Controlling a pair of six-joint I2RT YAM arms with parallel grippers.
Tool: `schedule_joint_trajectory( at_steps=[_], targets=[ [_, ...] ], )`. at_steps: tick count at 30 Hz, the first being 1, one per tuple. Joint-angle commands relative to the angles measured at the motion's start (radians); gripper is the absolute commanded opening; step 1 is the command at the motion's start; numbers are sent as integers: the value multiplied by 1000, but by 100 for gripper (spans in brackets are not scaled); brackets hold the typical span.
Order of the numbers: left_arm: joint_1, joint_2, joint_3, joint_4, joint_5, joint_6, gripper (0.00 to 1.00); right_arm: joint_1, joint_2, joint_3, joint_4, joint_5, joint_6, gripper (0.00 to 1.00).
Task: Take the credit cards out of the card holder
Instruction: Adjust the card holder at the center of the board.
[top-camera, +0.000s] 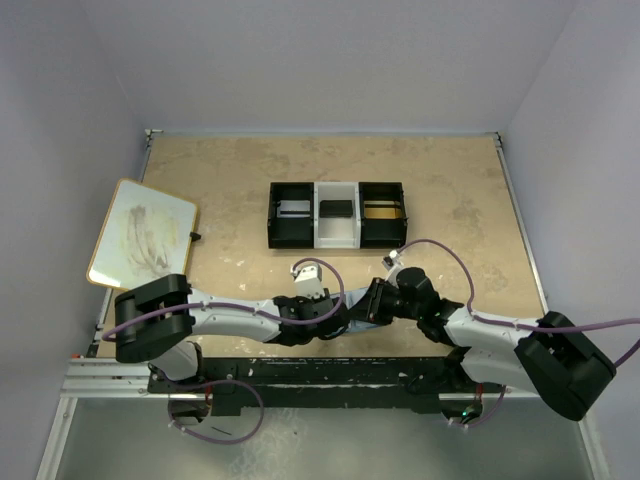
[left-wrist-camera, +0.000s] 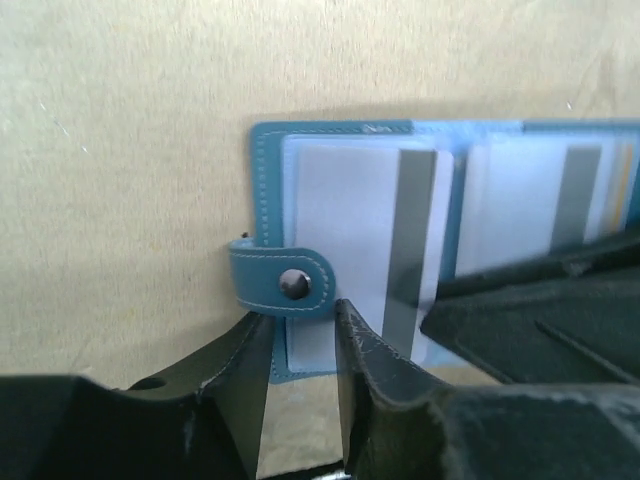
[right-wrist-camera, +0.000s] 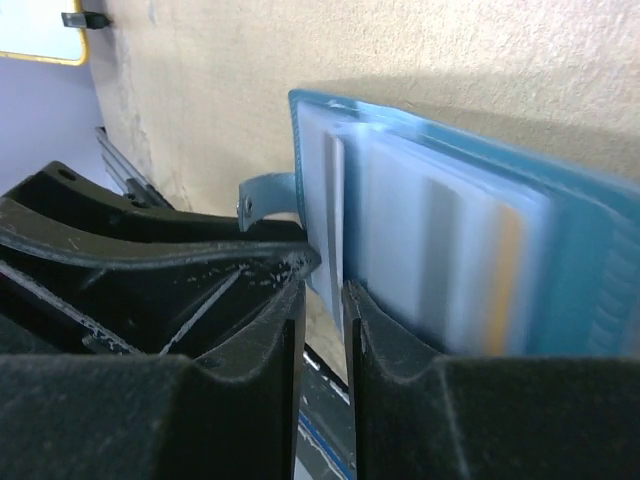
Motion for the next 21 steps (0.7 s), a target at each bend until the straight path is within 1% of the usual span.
schedule_joint_trajectory(
  at_steps=[1,3,6,10,13,15,19,21],
  targets=[
    [5,69,91,-189,-165,-25,27,-3,-44,87,-144,19,-18,25],
    [5,75,119,-230,-188,-25,27,-12,-55,135,-238,41,-43,26],
    [8,77,134,-242,-189,-14,27,-26,-53,200,-342,68,-80,28],
    [7,64,96,-189,-184,18,28,-47,-27,221,-383,105,-119,32],
    [8,34,84,-161,-170,74,32,-56,-5,175,-325,90,-101,34],
    [7,10,103,-171,-152,110,35,-55,9,123,-193,44,-65,34],
    [8,-84,97,-130,-77,240,40,-56,48,64,9,20,2,34],
    [8,-128,98,-101,-21,304,42,-56,65,82,-4,41,-13,34]
  ],
)
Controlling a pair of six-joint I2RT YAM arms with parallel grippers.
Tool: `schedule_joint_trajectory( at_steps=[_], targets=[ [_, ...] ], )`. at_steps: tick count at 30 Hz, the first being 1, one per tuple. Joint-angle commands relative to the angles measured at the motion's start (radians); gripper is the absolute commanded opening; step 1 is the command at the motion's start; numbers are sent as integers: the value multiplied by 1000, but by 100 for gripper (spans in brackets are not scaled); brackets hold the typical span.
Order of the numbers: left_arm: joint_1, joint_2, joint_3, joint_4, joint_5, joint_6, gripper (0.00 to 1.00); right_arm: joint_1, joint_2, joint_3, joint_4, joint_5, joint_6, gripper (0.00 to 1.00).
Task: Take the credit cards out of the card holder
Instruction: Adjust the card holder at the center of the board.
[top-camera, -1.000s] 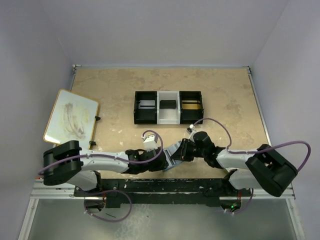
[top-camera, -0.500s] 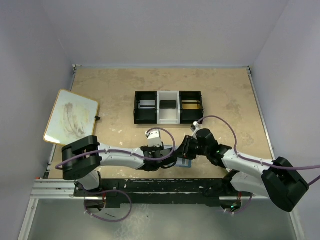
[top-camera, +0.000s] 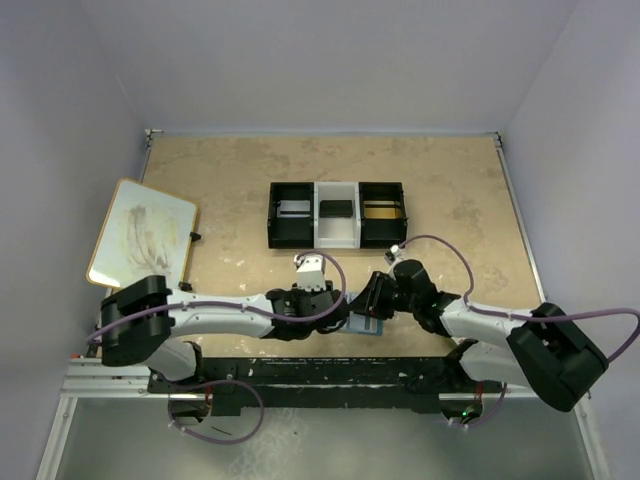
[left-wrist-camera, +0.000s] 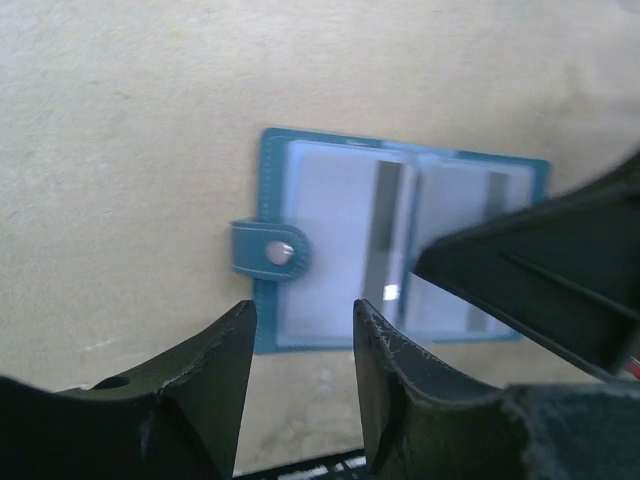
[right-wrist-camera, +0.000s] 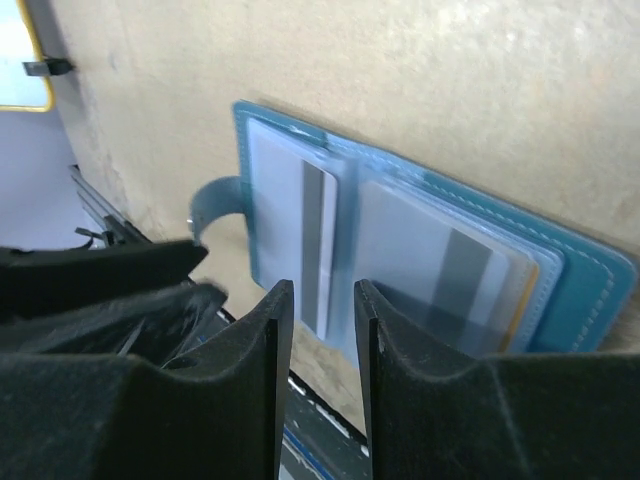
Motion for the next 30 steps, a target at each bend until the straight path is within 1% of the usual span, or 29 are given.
schedule_joint_trajectory(
  at_steps=[1,3,5,6,7,9,14,18,20,22,27,30],
  targets=[
    [4,-132,7,97,110,177,42,-4,30,20,111,12,10,34],
    [8,-159,-4,152,157,199,42,-4,40,33,85,32,14,34],
    [35,-162,-24,224,216,209,42,-4,35,46,49,47,22,34],
    [58,-150,-39,264,272,213,41,-4,27,51,35,55,25,34],
    [78,-135,-46,296,298,209,38,-4,18,53,23,65,29,34],
    [102,-97,-55,330,321,199,35,-4,0,52,9,77,42,33],
    [141,-13,-46,348,372,220,33,-4,2,39,49,44,58,32],
    [148,14,-19,281,310,231,31,-5,26,16,106,20,75,31],
    [149,16,0,211,249,227,30,-5,33,1,146,9,90,30],
    [151,11,-2,176,209,229,30,-5,41,-2,151,8,98,30],
    [159,2,-25,165,169,231,30,-4,66,11,113,30,98,29],
    [162,8,-30,191,197,251,33,-5,91,12,115,25,95,29]
  ],
)
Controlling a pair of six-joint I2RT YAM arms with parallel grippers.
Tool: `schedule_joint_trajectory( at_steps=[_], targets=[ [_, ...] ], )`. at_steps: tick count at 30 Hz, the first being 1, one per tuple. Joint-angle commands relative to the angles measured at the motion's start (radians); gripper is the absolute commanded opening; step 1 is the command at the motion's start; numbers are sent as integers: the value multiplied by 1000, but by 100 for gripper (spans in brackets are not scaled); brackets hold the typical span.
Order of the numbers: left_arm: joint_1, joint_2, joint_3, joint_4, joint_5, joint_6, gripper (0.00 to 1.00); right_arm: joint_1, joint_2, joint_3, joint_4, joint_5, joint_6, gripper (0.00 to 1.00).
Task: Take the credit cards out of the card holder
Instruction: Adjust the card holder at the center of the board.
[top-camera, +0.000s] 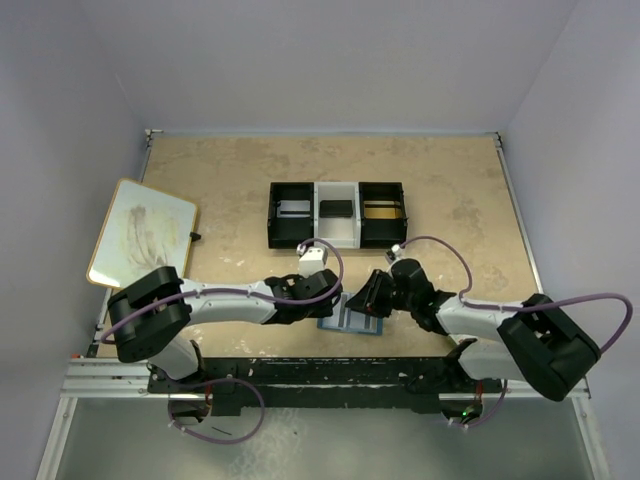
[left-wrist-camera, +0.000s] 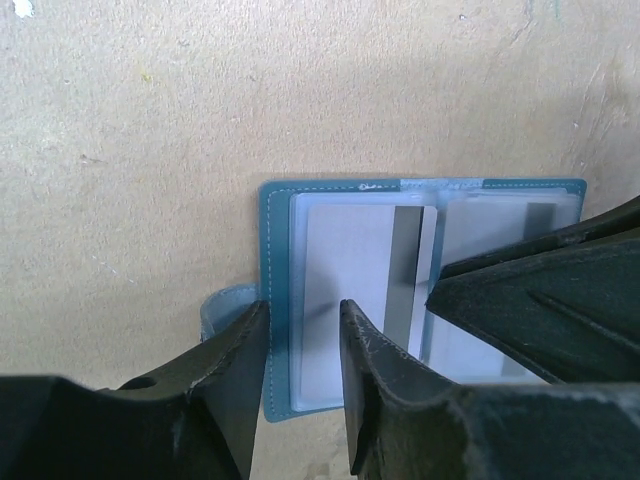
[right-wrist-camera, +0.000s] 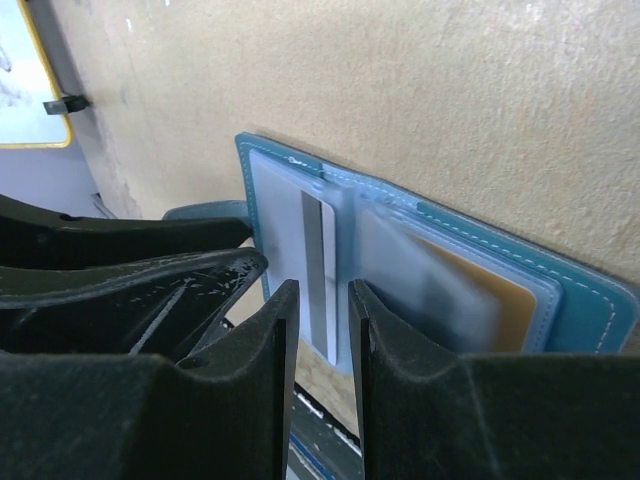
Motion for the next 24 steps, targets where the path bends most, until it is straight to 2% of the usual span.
schedule_joint_trajectory(
  at_steps=[1,4,13,24],
  targets=[
    [9,-8,11,14,-21,41,33,-4,29,5,30,-5,16,29],
    [10,4,9,26,-8,51,32,-3,44,3,41,-12,16,28],
    [10,24,-10,37,30,73,19,-3,70,2,99,-37,25,27],
    [10,26,-9,13,25,71,14,-3,108,32,118,-47,5,23]
  ],
)
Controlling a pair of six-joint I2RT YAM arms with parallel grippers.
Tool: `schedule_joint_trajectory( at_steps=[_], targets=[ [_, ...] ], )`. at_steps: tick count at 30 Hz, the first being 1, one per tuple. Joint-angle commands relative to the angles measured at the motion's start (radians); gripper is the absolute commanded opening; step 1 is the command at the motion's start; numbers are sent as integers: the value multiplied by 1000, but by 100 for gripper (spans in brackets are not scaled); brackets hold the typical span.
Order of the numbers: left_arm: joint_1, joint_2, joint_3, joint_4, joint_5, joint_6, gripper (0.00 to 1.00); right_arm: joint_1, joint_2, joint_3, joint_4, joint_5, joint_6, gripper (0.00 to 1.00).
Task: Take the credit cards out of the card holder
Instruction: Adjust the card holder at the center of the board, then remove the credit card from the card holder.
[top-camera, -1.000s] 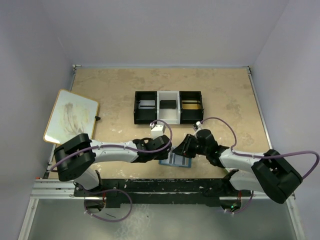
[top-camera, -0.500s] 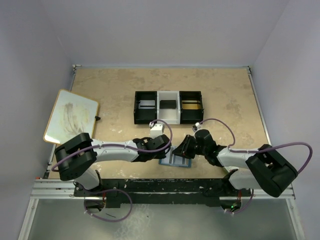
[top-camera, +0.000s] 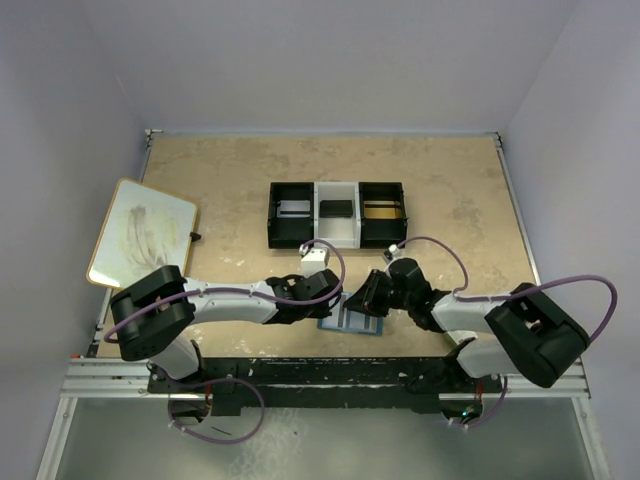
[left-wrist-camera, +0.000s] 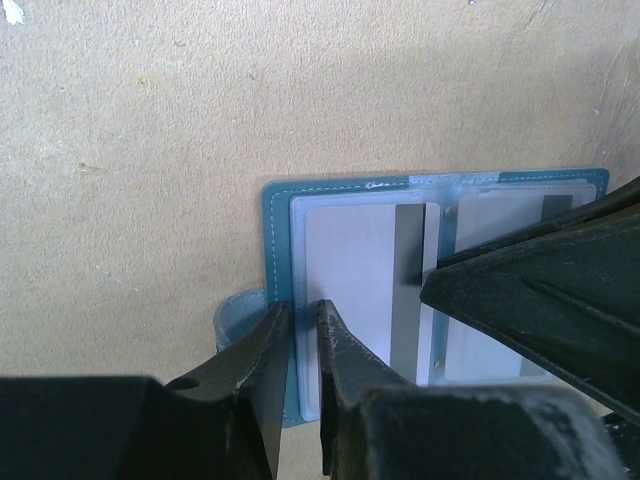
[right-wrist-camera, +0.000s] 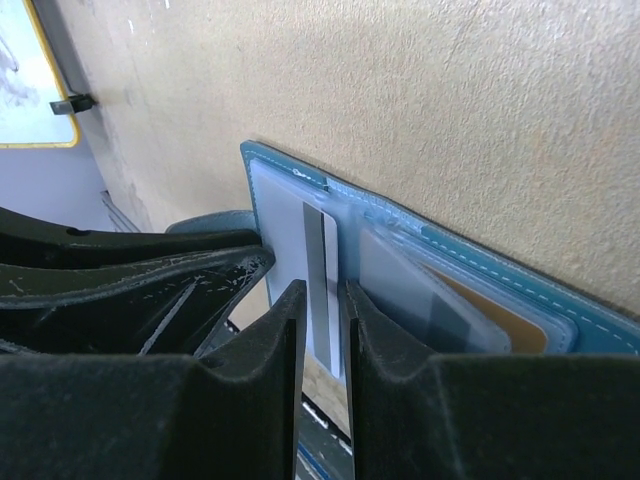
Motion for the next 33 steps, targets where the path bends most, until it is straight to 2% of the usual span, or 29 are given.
schedule_joint_trajectory(
  at_steps=[1,5,9,11,19,33],
  targets=[
    [3,9,-5,1,9,23,13,-3,27,28,34,-18,-14,23],
    [3,12,-2,4,14,28,11,-4,41,15,82,-40,-7,20],
    [3,18,4,-4,8,30,8,-4,47,11,112,-63,-5,4],
    [3,20,5,-21,-8,21,6,-3,27,12,88,-41,-2,0],
    [3,34,6,-58,-38,7,1,-19,-60,-11,-9,-13,-14,0],
    [3,21,13,-81,-51,23,0,-107,-37,24,-104,-66,-131,1]
  ],
)
